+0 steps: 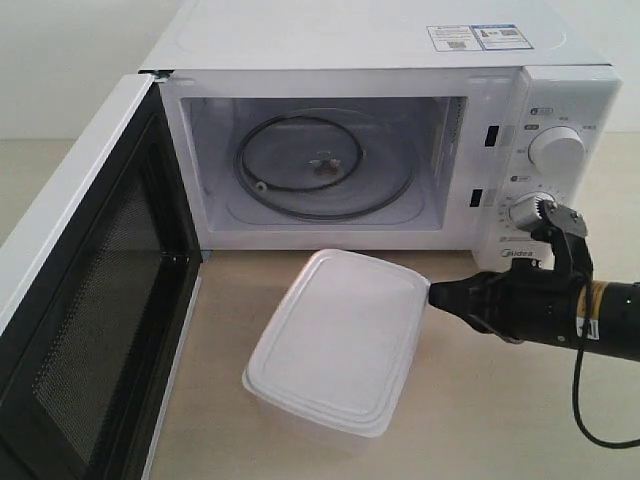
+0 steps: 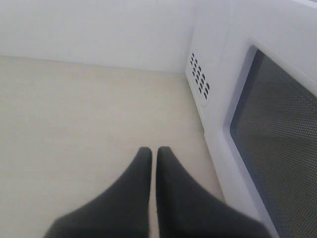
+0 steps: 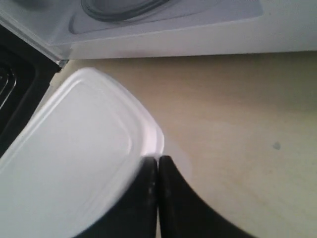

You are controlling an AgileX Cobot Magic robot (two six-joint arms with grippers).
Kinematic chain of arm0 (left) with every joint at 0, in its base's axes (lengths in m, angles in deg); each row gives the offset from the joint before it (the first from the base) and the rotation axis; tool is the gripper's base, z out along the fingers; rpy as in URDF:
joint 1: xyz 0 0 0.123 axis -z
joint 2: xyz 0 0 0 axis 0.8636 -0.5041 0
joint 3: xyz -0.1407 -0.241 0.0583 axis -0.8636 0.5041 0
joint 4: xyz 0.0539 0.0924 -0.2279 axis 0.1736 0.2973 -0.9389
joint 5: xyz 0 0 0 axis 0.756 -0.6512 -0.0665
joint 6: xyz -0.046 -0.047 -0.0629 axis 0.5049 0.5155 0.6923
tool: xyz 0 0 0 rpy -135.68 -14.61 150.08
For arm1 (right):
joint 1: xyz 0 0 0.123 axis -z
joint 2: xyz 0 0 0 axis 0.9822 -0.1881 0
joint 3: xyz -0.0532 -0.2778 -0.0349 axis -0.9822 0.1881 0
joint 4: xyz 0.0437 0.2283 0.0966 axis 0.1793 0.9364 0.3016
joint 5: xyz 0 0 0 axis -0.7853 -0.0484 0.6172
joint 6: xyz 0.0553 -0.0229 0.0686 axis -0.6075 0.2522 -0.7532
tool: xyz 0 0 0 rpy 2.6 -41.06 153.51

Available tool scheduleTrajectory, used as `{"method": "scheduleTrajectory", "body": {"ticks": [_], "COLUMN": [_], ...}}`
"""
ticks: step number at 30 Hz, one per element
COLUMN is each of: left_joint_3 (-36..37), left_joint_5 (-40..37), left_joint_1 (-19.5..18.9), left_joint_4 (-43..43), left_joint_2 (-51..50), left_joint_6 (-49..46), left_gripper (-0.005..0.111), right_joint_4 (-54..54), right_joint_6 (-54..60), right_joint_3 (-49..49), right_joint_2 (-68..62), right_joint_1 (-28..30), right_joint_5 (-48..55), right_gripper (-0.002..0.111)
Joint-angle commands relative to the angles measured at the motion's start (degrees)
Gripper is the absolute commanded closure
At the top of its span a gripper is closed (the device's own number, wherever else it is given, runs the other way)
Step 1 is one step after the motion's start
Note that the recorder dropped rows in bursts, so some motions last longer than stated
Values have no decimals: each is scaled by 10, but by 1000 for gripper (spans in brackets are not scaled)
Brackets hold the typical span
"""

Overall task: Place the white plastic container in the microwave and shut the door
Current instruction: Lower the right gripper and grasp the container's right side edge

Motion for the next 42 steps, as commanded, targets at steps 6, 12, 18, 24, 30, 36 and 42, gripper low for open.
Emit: {"method": "scheduleTrajectory", "body": {"ticks": [6,12,18,24,30,36,42], "left_joint_3": [2,2,2,2,2,2,2], "left_joint_5": [0,0,0,0,0,0,0], "left_joint_1": [-2,-2,-2,-2,-2,-2,-2], "left_joint_4": [-4,-4,-4,-4,-4,-4,-4], "left_joint_2": [2,2,2,2,2,2,2], "left_joint_6": [-2,-2,-2,-2,-2,-2,-2], "left_gripper": [102,102,102,102,102,102,102], "right_joint_4": [-38,9,85,64,21,20,-82], "right_joint_6": [-63,17,83,87,-65,-140,-298], "right_joint_3": [-60,-27,76,135,135,129,75], "right_joint_2": [-22,-16,-1,3,3,3,3], "right_joint_1": [-35,-40,-40,-40,-40,-40,-40], "right_joint_5": [-14,-41,-156,-170,-170,-170,-99], "right_gripper": [109,109,109,109,109,100,67]}}
